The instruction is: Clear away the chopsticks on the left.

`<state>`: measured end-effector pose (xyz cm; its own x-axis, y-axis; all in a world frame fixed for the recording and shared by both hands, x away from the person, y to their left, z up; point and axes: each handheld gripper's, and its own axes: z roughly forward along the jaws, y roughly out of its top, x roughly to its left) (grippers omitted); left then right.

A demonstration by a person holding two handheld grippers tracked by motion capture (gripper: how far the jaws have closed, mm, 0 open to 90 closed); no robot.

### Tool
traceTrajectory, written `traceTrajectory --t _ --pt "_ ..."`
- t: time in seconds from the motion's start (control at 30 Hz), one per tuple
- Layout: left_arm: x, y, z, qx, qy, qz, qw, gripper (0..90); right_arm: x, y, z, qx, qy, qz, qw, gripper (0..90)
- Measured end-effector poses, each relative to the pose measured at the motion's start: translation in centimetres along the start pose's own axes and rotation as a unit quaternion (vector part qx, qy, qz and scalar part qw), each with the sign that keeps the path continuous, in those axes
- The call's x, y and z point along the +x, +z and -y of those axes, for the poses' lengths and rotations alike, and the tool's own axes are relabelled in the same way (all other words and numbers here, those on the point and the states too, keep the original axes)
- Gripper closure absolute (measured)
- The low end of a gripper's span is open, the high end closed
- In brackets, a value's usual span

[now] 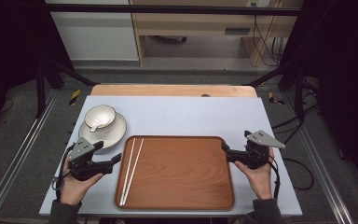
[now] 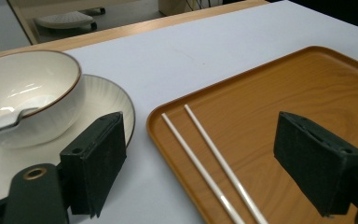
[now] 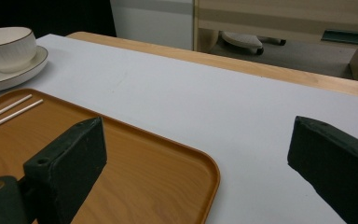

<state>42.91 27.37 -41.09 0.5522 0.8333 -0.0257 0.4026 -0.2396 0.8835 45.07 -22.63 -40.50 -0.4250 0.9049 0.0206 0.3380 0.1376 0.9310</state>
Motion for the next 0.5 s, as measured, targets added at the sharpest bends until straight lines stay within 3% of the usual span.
traceTrajectory --t 0.17,0.27,0.5 --pt "1.2 -0.3 1.3 0.005 -0.005 -0.003 1.0000 14.5 -0.1 0.2 0.2 0.008 -0.002 0.006 0.9999 4.6" --pt "1.8 -0.5 2.1 0.012 0.005 -0.015 0.9998 13.8 -0.3 0.2 0.4 0.012 -0.004 0.011 0.9999 4.7" --pt "2.4 -0.5 2.6 0.012 -0.003 -0.022 0.9997 13.2 -0.5 0.4 0.7 0.017 0.000 0.012 0.9998 4.8"
